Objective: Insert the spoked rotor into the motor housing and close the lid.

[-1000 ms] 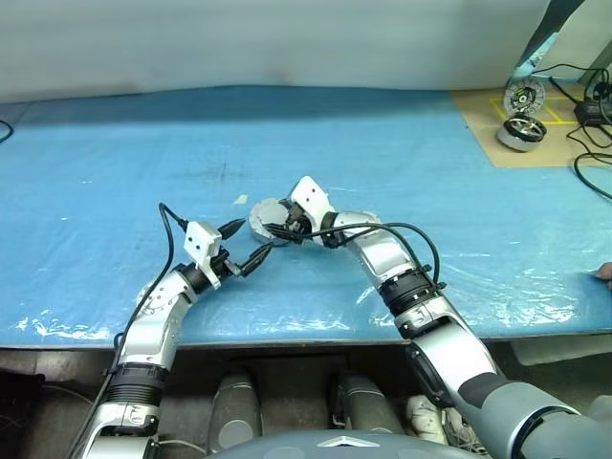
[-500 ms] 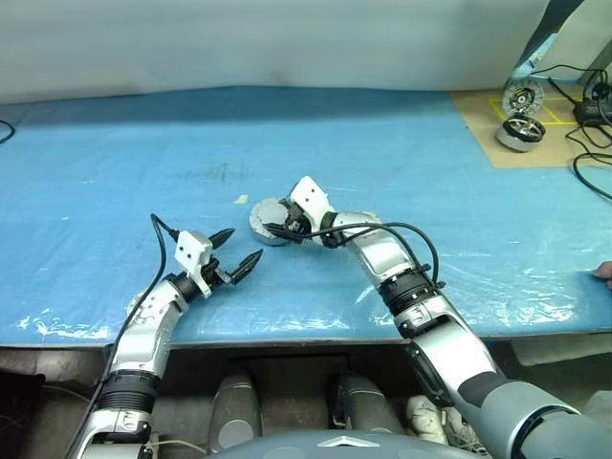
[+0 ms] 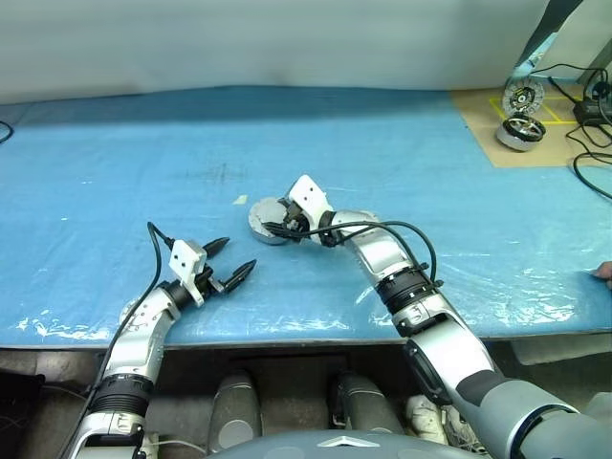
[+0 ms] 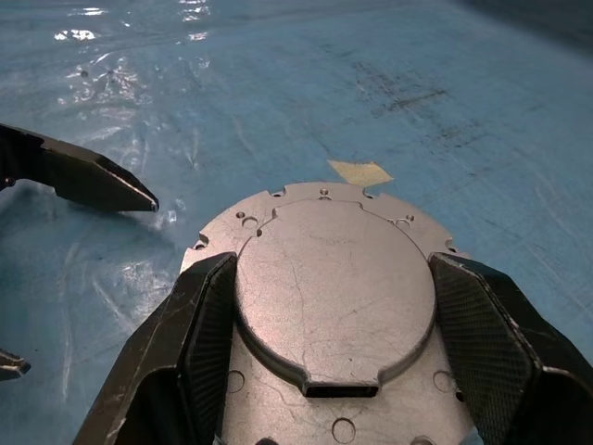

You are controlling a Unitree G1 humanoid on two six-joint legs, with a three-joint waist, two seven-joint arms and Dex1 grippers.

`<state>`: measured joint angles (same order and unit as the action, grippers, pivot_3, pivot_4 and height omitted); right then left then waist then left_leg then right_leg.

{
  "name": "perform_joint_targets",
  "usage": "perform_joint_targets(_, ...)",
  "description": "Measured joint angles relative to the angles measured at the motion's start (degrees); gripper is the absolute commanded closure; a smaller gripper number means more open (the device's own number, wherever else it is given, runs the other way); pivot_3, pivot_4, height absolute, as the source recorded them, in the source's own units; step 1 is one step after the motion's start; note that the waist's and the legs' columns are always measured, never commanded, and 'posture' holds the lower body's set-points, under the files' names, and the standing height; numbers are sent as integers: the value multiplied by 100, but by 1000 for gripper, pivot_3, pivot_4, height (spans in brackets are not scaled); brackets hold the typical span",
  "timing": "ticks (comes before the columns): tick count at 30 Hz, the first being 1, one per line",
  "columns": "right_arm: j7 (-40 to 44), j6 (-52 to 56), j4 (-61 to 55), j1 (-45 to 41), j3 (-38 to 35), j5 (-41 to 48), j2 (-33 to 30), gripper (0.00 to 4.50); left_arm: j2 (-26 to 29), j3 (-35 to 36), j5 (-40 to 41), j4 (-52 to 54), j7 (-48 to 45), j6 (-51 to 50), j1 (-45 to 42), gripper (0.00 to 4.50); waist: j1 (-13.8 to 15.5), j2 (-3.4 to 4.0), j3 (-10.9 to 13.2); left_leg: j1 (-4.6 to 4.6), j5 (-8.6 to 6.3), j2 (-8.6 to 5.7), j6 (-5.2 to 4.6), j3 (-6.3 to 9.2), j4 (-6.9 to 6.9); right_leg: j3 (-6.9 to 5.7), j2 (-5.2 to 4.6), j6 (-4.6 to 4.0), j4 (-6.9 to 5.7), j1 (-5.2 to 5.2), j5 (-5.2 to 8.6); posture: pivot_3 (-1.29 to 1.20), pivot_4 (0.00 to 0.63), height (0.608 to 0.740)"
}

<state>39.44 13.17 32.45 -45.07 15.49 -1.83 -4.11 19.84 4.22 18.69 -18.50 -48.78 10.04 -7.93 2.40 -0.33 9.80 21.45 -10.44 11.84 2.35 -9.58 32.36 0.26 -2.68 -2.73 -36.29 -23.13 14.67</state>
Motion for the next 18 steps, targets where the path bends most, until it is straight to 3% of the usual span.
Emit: perform_joint_targets(18,33,-133,184,-125,192,-144,-123,1574,-52,0,-89,-314,-10,208,-172,0,24,5,-3,-30,-1,-2,-1,-21,-21,9,-6,2,33,31,1,0,150,740)
